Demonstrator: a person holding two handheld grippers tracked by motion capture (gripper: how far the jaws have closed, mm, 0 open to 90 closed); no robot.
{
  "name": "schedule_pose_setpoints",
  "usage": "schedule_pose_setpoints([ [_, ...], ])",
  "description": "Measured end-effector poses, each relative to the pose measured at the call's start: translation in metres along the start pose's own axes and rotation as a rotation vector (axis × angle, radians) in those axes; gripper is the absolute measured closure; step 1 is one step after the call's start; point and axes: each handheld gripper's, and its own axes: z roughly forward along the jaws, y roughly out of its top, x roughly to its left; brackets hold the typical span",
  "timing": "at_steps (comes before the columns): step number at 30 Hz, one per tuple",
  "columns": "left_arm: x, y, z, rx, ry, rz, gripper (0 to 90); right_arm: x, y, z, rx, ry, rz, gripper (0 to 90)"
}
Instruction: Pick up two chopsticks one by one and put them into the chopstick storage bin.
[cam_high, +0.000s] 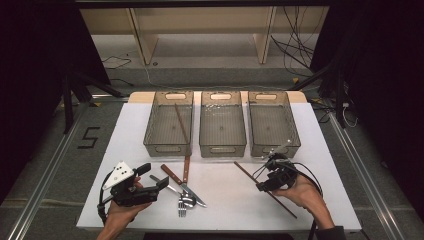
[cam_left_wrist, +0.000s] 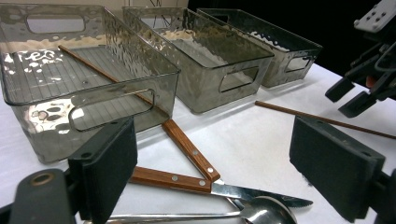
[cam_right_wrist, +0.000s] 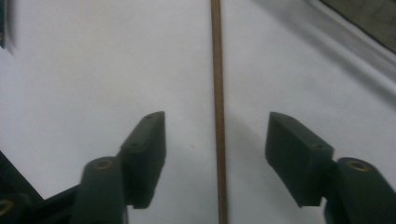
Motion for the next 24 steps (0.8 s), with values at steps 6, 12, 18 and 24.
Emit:
schedule_pose_setpoints([
  [6,0.000,0.000,0.000,0.001,0.000,0.002,14.4,0.001,-0.002,0.004,0.055,-0.004,-0.010,57.0],
  [12,0.000,0.000,0.000,0.000,0.000,0.000,14.4,0.000,-0.002,0.009,0.092,-0.025,-0.027,64.5],
  [18,0.000,0.000,0.000,0.000,-0.001,0.000,14.4,0.001,-0.001,0.015,0.119,-0.049,-0.037,70.7],
  [24,0.000,0.000,0.000,0.002,0.000,0.000,14.4,0.003,0.000,0.021,0.149,-0.073,-0.052,76.1],
])
